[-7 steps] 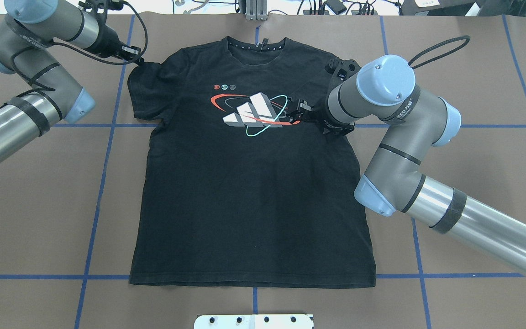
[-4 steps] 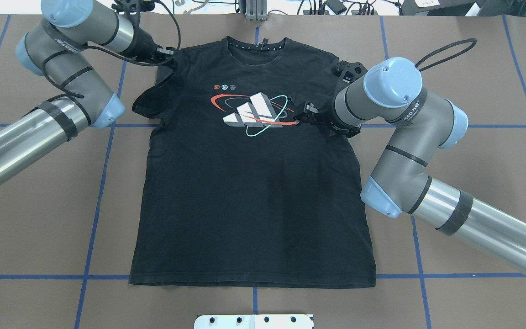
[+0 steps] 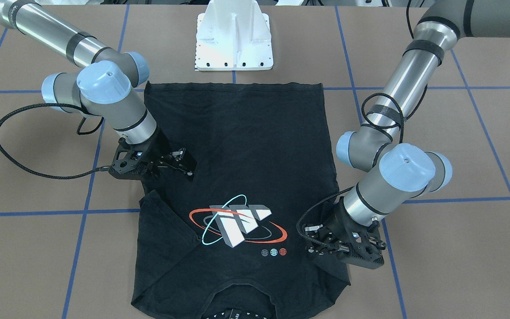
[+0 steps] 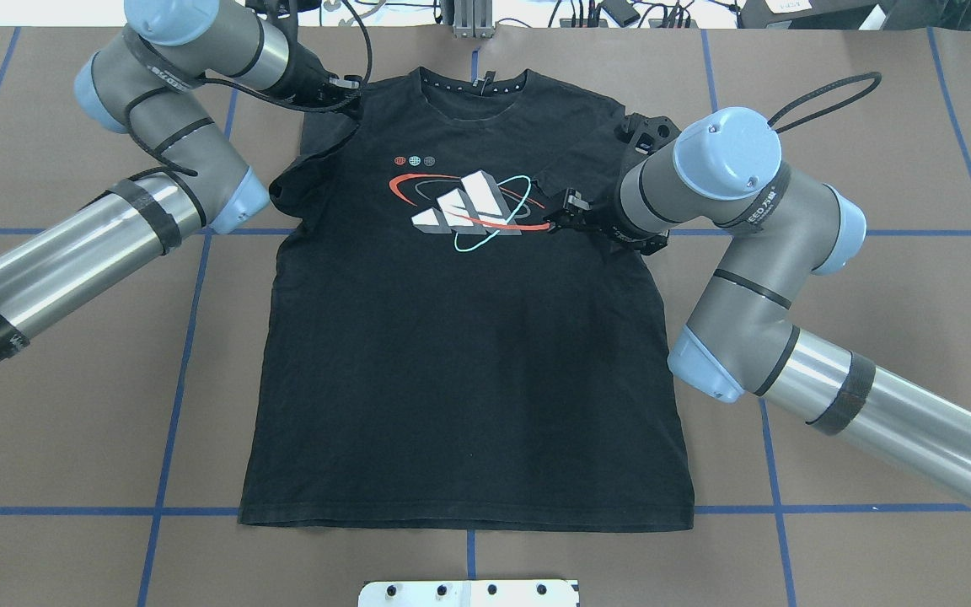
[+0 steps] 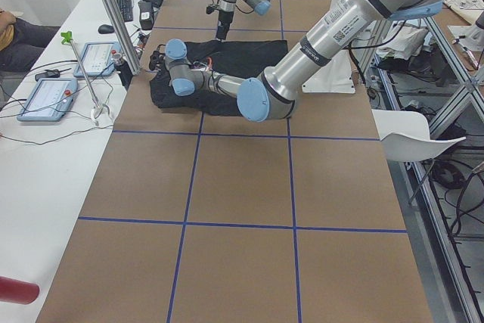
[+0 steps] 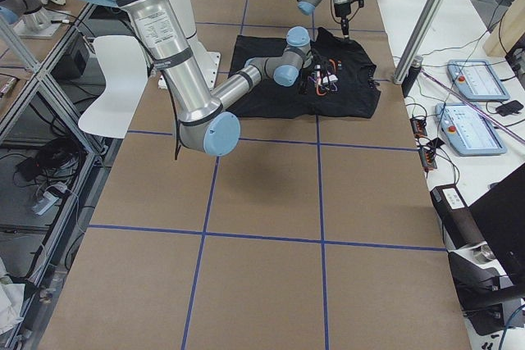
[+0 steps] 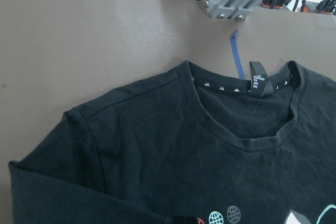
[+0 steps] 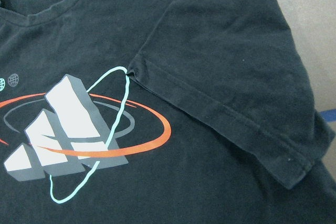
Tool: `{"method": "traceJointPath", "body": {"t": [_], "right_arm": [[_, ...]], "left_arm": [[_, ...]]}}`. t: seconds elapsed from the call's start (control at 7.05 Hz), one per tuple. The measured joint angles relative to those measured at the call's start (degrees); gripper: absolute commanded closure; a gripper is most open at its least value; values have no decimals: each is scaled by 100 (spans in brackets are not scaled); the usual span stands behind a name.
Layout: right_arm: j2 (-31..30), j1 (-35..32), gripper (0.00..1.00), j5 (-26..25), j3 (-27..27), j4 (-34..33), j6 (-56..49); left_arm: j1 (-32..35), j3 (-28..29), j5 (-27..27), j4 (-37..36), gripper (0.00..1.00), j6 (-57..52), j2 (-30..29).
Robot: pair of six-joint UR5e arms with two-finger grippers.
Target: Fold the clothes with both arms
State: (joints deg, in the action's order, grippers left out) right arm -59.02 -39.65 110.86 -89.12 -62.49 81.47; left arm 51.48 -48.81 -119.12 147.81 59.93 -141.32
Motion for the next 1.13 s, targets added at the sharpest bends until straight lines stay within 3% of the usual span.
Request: {"method": "traceJointPath", "body": {"t": [0.14,0.57,0.71,0.85,1.13], "right_arm": [[-11,0,0,0,0,0,0],[-48,1,0,6,8,5,-22],[-53,1,0,6,13,2,-43],[-56,-3,0,6,12,1,-52],[-153,-7,0,-8,-95,3,-8]], "left_arm": [[-37,114,146,11,100,12,-79],[-99,392,420,43,55,232,-292],[-117,416,471,48,22,346,-327],[-130,430,493,50,1,396,-346],[-128,310,485,19,1,426,-341]]}}
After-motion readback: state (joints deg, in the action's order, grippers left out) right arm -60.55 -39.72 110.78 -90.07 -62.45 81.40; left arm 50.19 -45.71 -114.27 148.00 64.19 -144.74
